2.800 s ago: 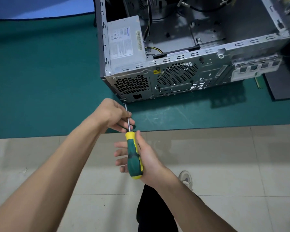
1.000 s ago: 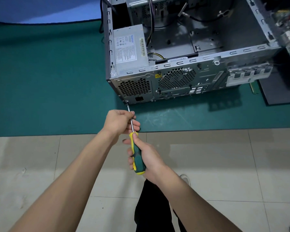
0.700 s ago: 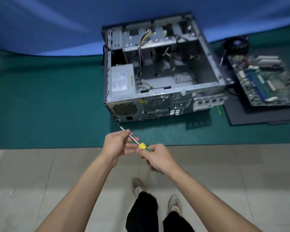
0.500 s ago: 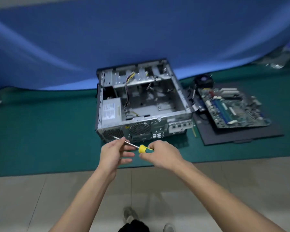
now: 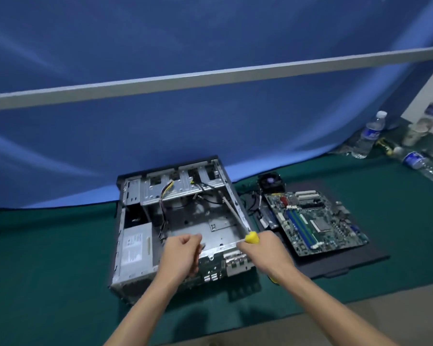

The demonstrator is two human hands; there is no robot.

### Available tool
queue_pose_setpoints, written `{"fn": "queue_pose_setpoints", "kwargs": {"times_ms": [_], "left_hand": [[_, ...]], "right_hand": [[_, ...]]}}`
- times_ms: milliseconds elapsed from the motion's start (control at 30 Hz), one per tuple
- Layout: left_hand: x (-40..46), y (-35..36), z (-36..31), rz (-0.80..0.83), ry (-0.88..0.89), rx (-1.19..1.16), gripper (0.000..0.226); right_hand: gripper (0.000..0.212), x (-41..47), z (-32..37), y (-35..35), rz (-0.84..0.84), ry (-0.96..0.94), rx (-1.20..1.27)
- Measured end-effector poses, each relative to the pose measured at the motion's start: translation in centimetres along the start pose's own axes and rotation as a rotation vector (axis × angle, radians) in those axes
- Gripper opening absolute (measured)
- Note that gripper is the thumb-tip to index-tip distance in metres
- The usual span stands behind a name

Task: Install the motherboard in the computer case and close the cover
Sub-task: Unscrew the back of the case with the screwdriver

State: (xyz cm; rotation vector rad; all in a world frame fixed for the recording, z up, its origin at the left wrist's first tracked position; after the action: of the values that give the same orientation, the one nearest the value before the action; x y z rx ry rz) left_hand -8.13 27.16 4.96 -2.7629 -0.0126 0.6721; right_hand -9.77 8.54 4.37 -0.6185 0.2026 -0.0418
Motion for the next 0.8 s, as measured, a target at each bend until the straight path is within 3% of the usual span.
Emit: {"fn": "queue_pose_setpoints", "kwargs": {"times_ms": [133,300,567,800], "left_hand": [[6.5,2.0,0.5,-0.138,0.039,0.243,0.046],[11.5,4.1,1.7,-0.139,0.040,0.421,0.041],[13.7,5.4,2.8,-0.072,-0.026,0.581,0.032],[13.9,5.8,3.4,-0.170,-0.033,0.705,0.036]], "right_hand": [[0.036,4.3,-2.2,-1.1,-0.039,0.103,0.170],[0.039,8.6,-3.9,-1.2,-0.086,0.191,0.210],[0.037,12.6,-5.7,0.6,-0.023,0.264,0.328],[0.018,17.1,-9.5,1.4,-0.118,0.360,0.353]]}}
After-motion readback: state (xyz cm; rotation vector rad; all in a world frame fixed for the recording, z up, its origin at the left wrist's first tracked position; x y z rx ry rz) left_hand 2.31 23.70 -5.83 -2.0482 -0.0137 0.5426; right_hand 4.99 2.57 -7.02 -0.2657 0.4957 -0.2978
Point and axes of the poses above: each hand's wrist, its own x-axis towards the middle knuckle, its own y-axis out of the palm, z = x × y, the point moved 1 cm from there along x, towards the middle knuckle, and after that the axes turned 10 degrees about -y, right-handed, at the moved point
